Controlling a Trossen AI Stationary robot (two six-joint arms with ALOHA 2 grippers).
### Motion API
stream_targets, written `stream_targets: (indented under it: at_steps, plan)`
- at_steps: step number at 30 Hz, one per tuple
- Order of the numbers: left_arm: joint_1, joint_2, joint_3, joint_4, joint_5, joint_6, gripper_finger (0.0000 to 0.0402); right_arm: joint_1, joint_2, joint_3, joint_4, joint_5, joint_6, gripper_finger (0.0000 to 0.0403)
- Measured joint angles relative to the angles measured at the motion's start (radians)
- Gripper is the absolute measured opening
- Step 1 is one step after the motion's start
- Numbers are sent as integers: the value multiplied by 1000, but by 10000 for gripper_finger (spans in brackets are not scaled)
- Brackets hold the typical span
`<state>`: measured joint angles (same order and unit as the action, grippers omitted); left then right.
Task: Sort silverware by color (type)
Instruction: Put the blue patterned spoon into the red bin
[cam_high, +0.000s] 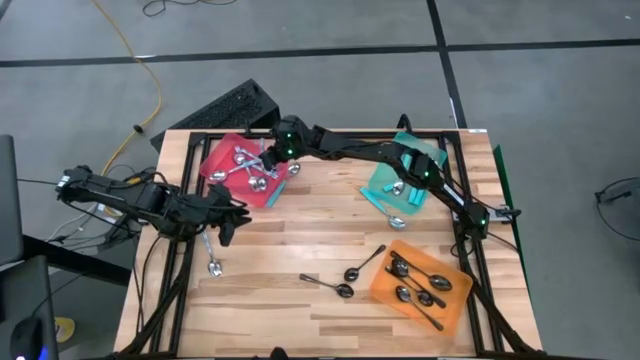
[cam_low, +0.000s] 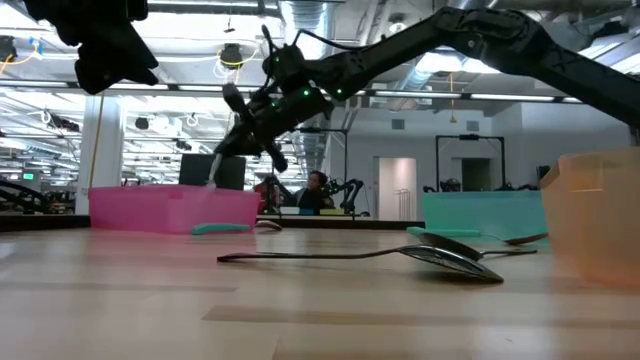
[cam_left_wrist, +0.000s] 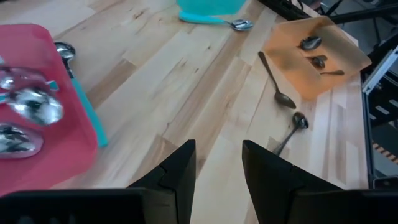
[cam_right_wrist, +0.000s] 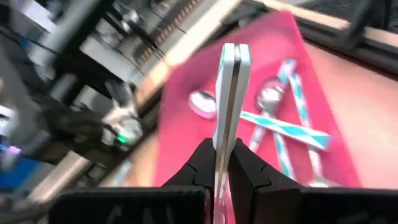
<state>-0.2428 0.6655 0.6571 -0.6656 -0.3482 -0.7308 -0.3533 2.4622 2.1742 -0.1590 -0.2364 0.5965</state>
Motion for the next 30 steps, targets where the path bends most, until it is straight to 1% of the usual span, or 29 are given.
stream_targets:
  at_steps: [3,7,10,12,15,18,25,30]
  plan:
    - [0,0,0,0,-14,0,114,10,0,0,-29,2,-45,41]
    - [0,0,0,0,-31,-8,114,22,0,0,-6,26,-56,41]
    - [0,0,0,0,-33,-14,114,19,4,0,-6,33,-57,41]
    - [0,1,0,1,-33,-17,114,17,25,2,27,32,-52,41]
    - [0,2,0,-1,-33,-22,114,18,36,-4,3,24,-30,41]
    - [0,2,0,-4,-33,-24,114,27,54,2,40,41,-41,41]
    - [0,2,0,-9,-41,-25,114,22,80,0,58,26,4,41]
    - [0,2,0,-12,-59,-25,114,24,79,0,52,43,-25,41]
